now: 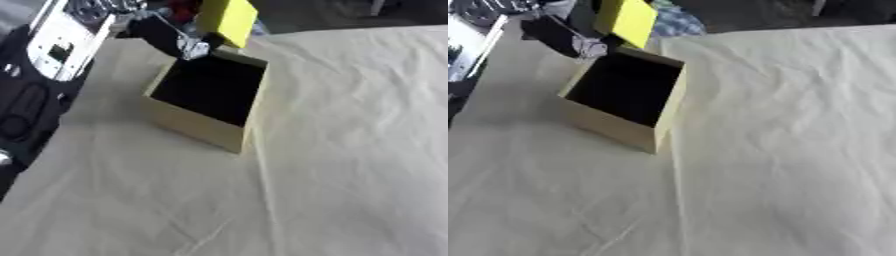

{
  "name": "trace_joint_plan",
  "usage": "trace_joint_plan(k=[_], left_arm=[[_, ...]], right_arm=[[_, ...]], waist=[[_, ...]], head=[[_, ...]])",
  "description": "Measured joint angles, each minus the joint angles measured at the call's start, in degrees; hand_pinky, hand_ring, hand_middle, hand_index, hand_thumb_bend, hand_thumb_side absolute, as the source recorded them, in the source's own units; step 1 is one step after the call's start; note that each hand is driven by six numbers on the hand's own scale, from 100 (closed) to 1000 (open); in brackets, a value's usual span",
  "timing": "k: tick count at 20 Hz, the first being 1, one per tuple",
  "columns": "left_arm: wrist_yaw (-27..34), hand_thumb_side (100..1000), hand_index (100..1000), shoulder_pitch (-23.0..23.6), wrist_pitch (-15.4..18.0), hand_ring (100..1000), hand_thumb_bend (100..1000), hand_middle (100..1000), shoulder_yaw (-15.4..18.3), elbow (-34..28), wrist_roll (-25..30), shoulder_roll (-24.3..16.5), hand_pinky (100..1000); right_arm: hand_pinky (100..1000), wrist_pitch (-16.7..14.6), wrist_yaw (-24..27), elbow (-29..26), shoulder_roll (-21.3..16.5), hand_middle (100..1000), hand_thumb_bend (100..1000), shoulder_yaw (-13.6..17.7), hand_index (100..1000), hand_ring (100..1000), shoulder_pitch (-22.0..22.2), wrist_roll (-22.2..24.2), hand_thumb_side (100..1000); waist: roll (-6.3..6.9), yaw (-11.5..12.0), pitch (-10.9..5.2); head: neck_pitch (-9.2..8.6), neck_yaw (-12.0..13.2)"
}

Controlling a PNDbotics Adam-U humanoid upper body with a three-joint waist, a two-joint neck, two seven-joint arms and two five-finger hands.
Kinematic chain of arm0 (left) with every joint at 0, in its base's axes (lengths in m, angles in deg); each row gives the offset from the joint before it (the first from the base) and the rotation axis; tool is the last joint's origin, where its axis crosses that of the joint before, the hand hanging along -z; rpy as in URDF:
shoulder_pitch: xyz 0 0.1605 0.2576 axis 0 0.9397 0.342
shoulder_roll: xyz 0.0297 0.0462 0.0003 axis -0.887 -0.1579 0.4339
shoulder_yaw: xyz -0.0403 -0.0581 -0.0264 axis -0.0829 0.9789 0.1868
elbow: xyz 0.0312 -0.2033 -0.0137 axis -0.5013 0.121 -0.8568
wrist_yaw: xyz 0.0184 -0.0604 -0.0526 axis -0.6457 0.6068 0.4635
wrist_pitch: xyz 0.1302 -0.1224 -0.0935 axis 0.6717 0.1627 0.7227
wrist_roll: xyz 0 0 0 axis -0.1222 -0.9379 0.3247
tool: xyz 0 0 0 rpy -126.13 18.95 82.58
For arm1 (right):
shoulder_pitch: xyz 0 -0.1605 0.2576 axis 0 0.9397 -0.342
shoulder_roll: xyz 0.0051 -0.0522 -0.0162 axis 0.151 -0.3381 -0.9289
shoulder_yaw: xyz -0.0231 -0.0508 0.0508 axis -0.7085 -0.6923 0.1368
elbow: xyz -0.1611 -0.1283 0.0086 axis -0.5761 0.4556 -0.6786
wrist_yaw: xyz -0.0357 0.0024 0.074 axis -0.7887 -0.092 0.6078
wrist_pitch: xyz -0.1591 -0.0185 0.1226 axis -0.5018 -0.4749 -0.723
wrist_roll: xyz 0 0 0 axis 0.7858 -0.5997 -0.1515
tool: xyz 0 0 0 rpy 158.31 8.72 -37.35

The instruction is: Pick up objects on the table and place them in the box.

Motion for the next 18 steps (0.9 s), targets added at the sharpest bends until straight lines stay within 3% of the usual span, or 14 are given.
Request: trace_joint_plan(k=[9, 18], left_arm=[[-7.8, 212, 732, -0.2, 5.5, 710, 100, 658, 0.7, 7.0, -3.8, 0.8, 595], [-15.8, 232, 821, 1.1, 9.7, 799, 100, 765, 0.6, 10.5, -4.2, 2.5, 695]], right_arm=[[593, 0.1, 0.1, 0.0, 0.4, 500, 100, 0.0, 691, 658, -0.1, 0.2, 905], [593, 0.2, 0.4, 0.0, 1.1, 500, 100, 0.0, 691, 658, -0.4, 0.2, 905]], waist=[[0.3, -0.4, 0.26], [0.39, -0.8, 0.37]], head=[[-0.09, -0.6], [-0.1, -1.0]])
